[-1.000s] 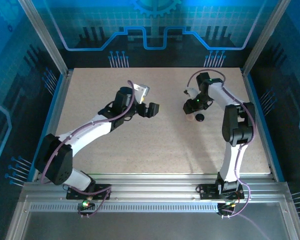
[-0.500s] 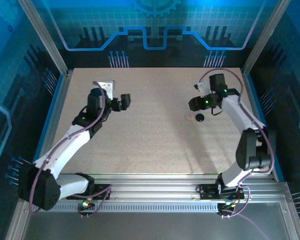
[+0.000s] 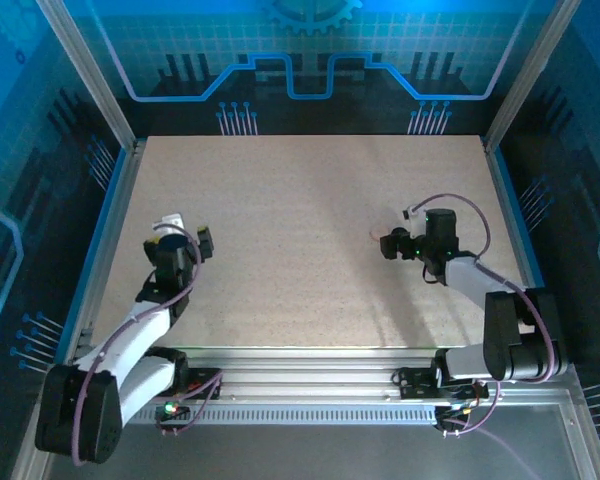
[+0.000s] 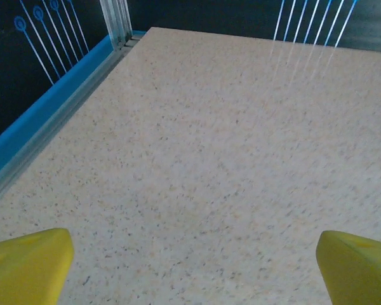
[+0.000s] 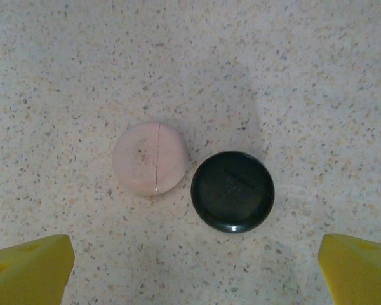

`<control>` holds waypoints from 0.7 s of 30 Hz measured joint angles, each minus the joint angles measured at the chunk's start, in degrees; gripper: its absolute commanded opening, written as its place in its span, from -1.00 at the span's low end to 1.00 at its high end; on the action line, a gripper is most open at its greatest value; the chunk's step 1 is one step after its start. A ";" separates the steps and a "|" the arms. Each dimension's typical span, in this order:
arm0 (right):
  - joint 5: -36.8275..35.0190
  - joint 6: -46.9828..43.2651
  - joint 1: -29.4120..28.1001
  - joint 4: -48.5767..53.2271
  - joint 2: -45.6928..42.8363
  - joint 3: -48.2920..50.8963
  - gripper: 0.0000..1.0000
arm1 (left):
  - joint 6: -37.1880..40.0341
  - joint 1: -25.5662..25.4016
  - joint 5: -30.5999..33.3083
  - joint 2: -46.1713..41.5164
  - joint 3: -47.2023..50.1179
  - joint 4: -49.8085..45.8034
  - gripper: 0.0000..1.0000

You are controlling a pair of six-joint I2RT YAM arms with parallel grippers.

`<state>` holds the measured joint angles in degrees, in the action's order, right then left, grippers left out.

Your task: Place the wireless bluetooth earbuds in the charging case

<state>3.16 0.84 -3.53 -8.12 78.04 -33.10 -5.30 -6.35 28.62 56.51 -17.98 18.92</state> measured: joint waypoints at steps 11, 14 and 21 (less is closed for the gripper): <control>-2.82 -1.27 0.24 -20.87 -3.21 8.11 0.99 | 4.96 0.52 -7.48 25.09 3.61 32.37 0.98; -3.02 -1.25 0.24 -27.98 -0.50 10.60 0.99 | 6.73 0.17 -8.17 34.29 3.61 41.48 0.98; -2.93 -2.21 0.13 -34.12 7.72 11.58 0.99 | 5.25 3.13 -10.16 33.73 -1.18 38.84 0.98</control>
<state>0.23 -1.37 -3.40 -42.24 85.76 -21.52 -0.05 -3.22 18.46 90.24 -19.16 57.76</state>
